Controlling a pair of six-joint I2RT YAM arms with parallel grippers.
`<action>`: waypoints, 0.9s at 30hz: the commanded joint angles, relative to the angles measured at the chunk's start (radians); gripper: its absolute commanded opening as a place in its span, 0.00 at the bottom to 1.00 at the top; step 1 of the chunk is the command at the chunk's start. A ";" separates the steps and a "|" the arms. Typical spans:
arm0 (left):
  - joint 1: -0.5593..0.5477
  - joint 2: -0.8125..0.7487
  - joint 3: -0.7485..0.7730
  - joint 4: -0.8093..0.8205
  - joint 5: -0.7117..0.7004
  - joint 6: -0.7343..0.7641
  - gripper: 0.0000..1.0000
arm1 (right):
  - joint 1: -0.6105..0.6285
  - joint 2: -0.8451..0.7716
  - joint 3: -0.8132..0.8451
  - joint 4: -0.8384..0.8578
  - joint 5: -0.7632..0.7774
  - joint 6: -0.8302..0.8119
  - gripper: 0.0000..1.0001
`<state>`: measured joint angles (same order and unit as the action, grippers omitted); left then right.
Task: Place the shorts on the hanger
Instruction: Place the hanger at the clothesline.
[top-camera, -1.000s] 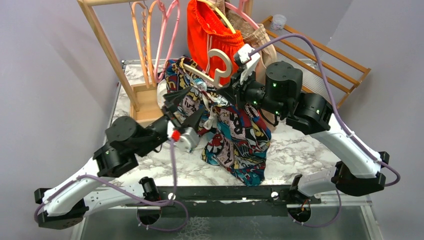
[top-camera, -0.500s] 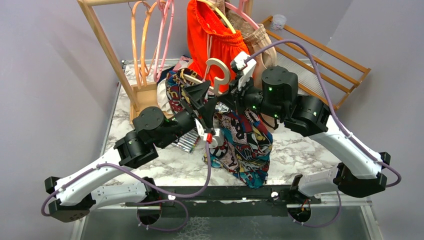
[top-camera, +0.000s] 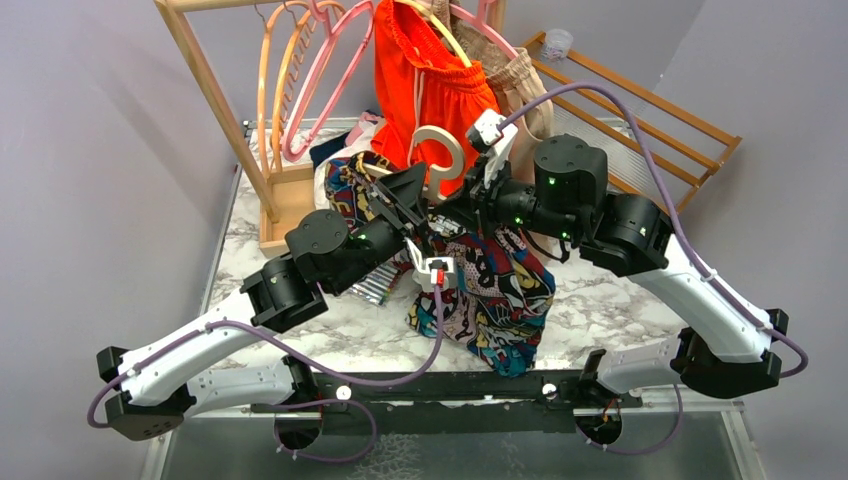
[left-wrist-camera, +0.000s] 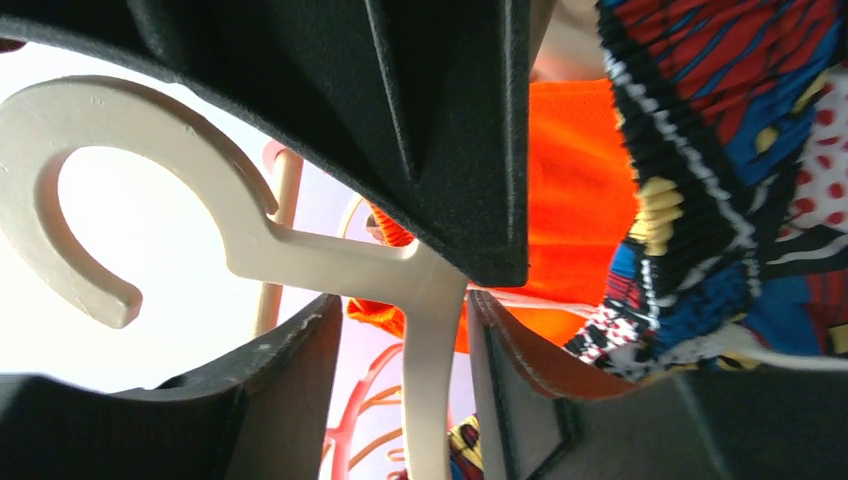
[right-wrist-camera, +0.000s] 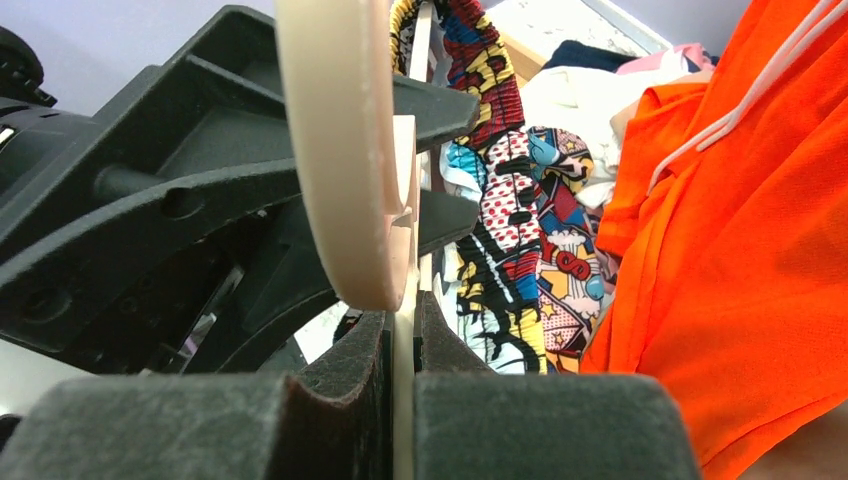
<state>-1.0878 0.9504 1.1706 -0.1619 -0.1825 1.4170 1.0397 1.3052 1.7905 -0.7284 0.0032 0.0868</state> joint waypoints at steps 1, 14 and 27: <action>0.003 0.015 0.002 0.031 -0.053 0.077 0.46 | 0.004 -0.032 0.031 -0.004 -0.042 0.006 0.01; 0.005 0.026 -0.019 0.050 -0.053 0.106 0.00 | 0.004 -0.034 0.049 -0.030 -0.100 0.007 0.01; 0.006 -0.013 -0.085 0.124 -0.065 0.126 0.00 | 0.005 -0.003 0.114 -0.089 -0.110 0.045 0.21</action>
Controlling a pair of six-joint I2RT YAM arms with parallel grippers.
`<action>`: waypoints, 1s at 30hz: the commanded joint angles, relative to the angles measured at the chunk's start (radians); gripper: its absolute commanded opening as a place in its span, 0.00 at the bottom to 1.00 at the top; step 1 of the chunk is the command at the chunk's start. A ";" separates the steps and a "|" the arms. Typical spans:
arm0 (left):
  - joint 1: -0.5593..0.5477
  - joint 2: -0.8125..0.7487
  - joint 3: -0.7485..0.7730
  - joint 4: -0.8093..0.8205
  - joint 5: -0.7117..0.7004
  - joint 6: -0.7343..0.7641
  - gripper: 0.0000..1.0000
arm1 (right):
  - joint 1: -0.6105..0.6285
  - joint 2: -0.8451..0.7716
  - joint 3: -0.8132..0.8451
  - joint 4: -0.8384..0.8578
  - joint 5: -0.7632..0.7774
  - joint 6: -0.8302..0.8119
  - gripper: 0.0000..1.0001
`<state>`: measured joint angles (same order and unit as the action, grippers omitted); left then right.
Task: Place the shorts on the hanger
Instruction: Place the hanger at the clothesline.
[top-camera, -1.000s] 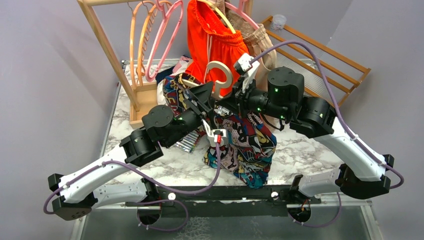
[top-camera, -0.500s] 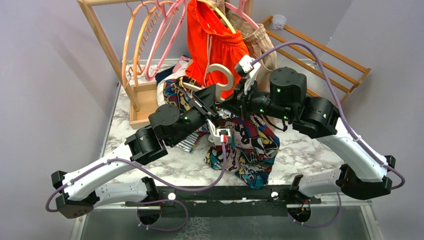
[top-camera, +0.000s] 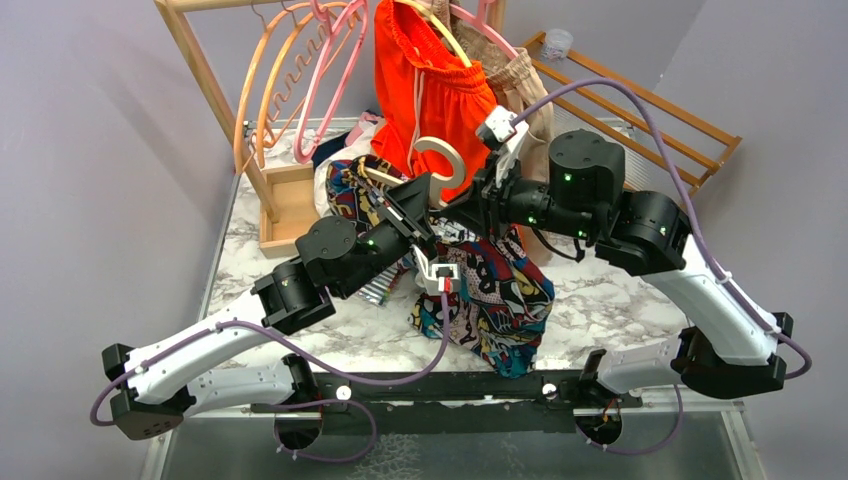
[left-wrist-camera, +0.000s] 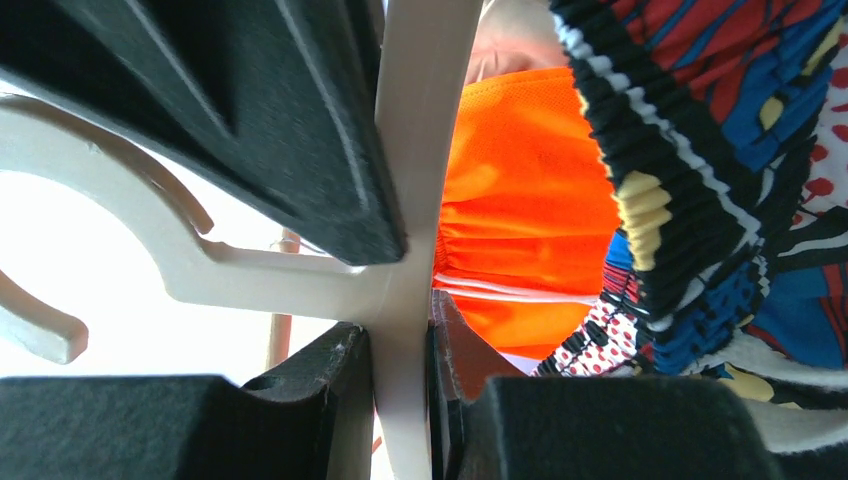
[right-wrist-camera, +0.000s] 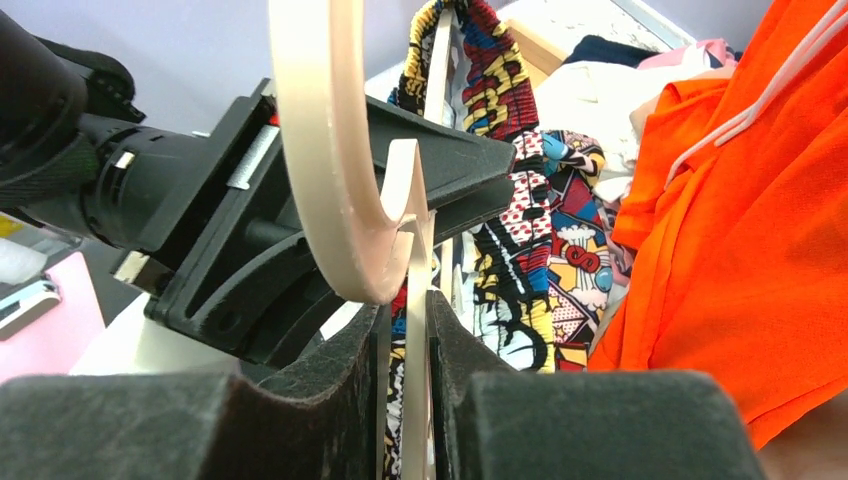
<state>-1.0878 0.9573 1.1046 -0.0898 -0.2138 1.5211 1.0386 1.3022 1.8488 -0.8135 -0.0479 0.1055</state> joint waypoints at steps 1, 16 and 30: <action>0.006 -0.021 -0.020 0.052 -0.036 0.023 0.00 | 0.006 0.002 0.060 -0.009 -0.056 0.026 0.23; 0.009 -0.035 -0.038 0.054 -0.042 0.033 0.00 | 0.005 -0.012 0.163 -0.277 0.063 0.010 0.69; 0.012 -0.049 -0.041 0.074 -0.041 0.034 0.00 | 0.006 -0.095 0.004 -0.340 0.078 0.057 0.79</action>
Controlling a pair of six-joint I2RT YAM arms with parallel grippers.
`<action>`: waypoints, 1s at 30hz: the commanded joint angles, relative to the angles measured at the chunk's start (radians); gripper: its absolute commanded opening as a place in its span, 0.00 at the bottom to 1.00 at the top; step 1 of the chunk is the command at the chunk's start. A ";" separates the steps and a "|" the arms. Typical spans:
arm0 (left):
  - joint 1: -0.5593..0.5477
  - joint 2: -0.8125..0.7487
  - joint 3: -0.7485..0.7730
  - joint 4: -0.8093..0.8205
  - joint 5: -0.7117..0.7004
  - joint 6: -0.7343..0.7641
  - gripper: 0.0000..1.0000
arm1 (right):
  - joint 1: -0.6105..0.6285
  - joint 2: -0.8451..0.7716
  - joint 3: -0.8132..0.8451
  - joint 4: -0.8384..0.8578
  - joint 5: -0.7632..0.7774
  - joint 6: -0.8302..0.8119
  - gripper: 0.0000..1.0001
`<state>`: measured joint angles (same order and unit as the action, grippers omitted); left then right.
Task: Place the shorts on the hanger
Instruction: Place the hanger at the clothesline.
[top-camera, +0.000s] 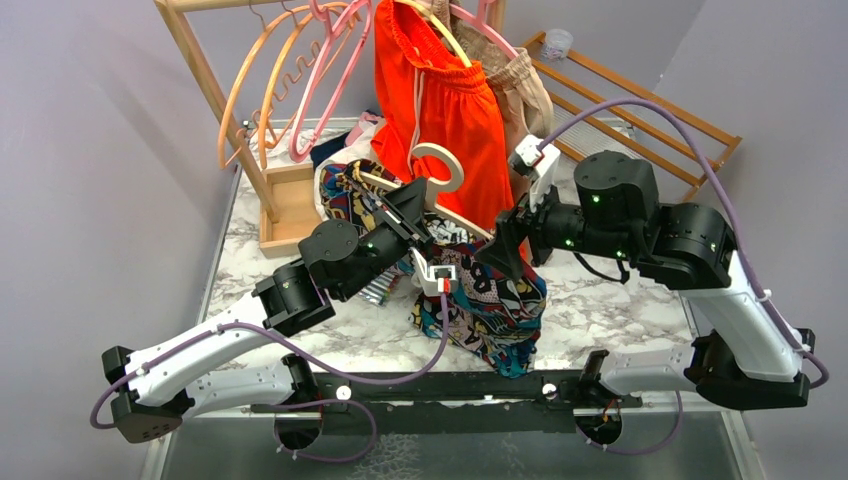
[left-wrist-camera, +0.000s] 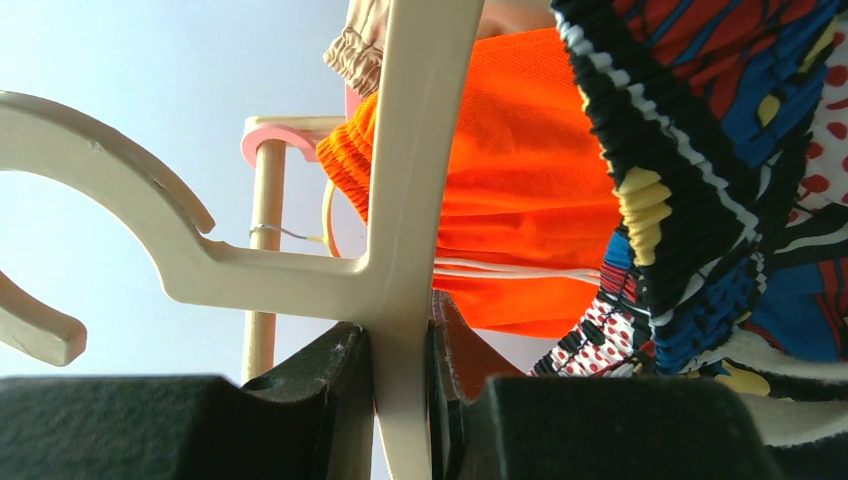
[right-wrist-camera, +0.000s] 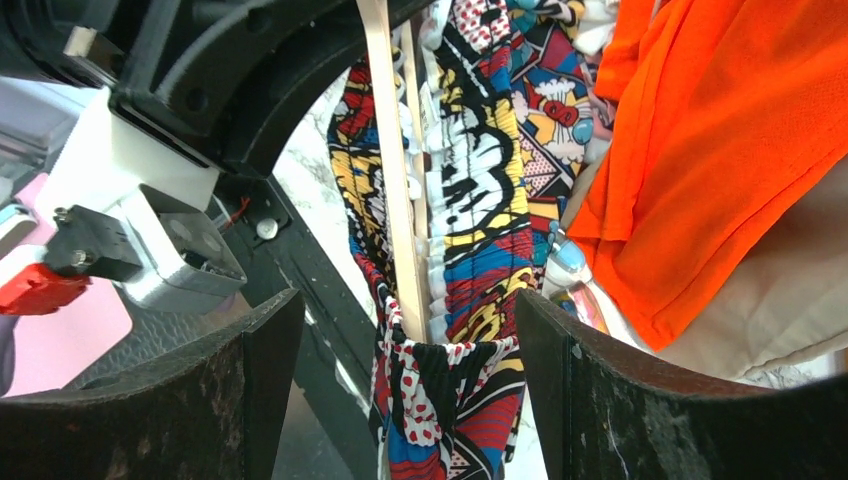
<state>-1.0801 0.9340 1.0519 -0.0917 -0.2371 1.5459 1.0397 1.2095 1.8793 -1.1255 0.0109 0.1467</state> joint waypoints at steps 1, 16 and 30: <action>0.006 -0.026 0.012 0.080 -0.018 0.008 0.00 | 0.004 -0.001 -0.032 -0.023 0.020 0.016 0.78; 0.006 -0.038 0.022 0.095 -0.016 -0.003 0.00 | 0.004 0.018 -0.077 0.024 0.031 0.000 0.28; 0.006 -0.065 0.028 0.042 -0.034 -0.069 0.99 | 0.005 0.002 -0.009 0.124 0.081 -0.012 0.01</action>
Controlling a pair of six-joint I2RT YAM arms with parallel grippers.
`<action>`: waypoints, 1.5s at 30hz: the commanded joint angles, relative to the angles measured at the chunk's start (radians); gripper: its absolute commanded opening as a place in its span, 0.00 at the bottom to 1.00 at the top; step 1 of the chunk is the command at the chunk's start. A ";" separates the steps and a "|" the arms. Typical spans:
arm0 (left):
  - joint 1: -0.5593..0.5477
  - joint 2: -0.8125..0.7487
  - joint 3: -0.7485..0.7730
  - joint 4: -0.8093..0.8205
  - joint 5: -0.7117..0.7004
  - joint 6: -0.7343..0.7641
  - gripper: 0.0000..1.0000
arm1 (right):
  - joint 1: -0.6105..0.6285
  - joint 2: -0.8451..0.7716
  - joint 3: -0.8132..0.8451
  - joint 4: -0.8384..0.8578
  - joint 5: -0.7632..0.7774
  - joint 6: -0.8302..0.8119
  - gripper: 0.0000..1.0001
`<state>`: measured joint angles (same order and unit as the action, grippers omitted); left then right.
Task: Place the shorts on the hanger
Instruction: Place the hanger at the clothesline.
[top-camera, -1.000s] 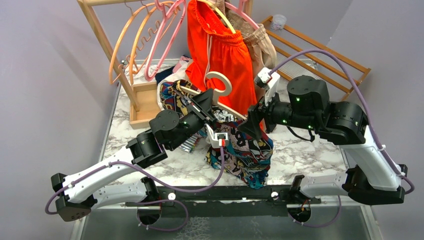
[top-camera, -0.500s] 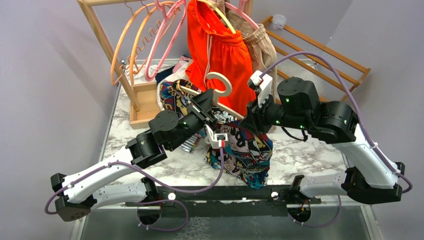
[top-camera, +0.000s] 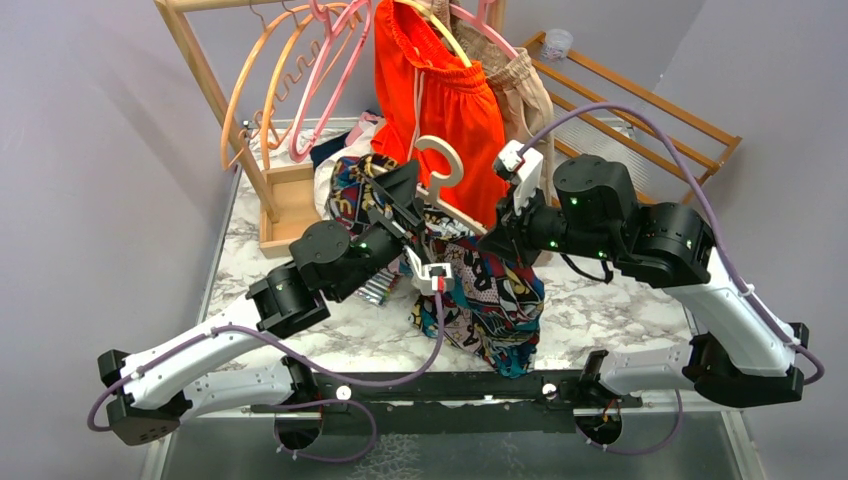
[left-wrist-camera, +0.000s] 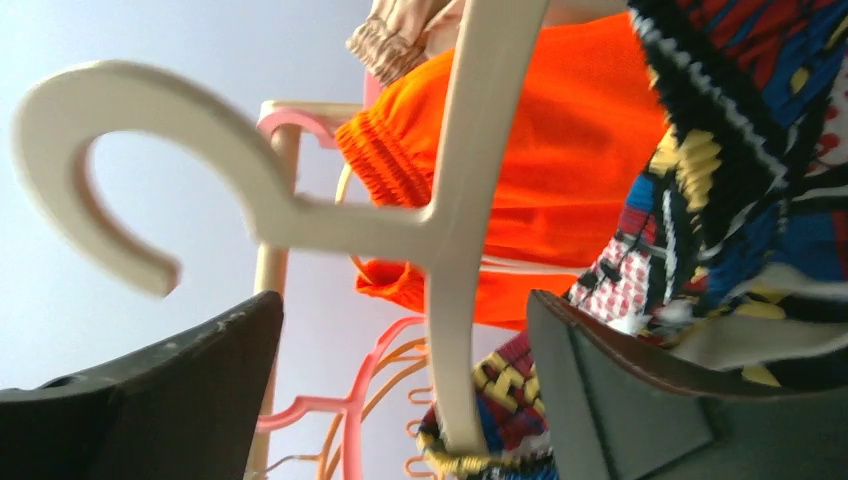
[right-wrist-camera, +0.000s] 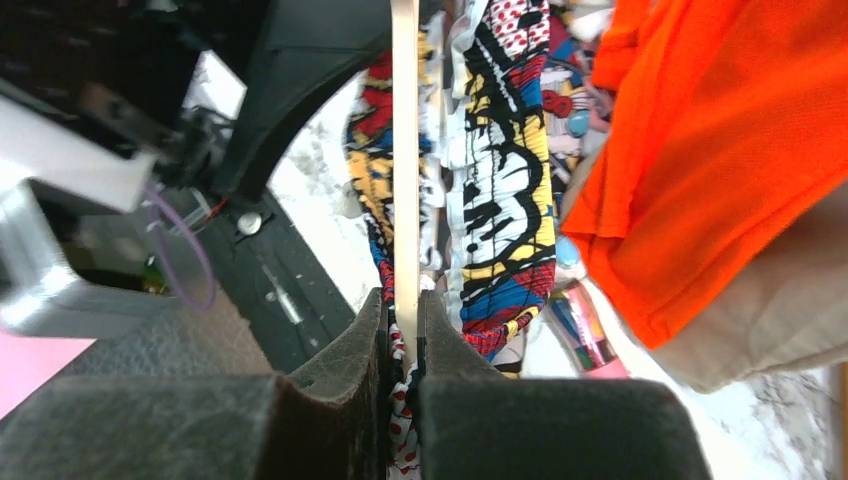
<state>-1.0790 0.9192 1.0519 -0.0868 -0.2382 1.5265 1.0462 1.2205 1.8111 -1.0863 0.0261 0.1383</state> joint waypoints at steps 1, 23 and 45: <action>0.005 -0.060 0.033 0.031 -0.035 -0.062 0.99 | -0.002 -0.003 0.072 0.085 0.085 -0.005 0.01; 0.004 -0.579 -0.182 -0.128 -0.183 -0.370 0.99 | -0.002 0.210 0.284 0.155 0.460 0.012 0.01; 0.007 -0.788 -0.469 -0.128 -0.131 -0.838 0.99 | -0.043 0.438 0.417 0.471 0.595 -0.028 0.01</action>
<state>-1.0786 0.1562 0.6132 -0.2413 -0.3847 0.7986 1.0271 1.6413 2.1750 -0.7700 0.5545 0.1219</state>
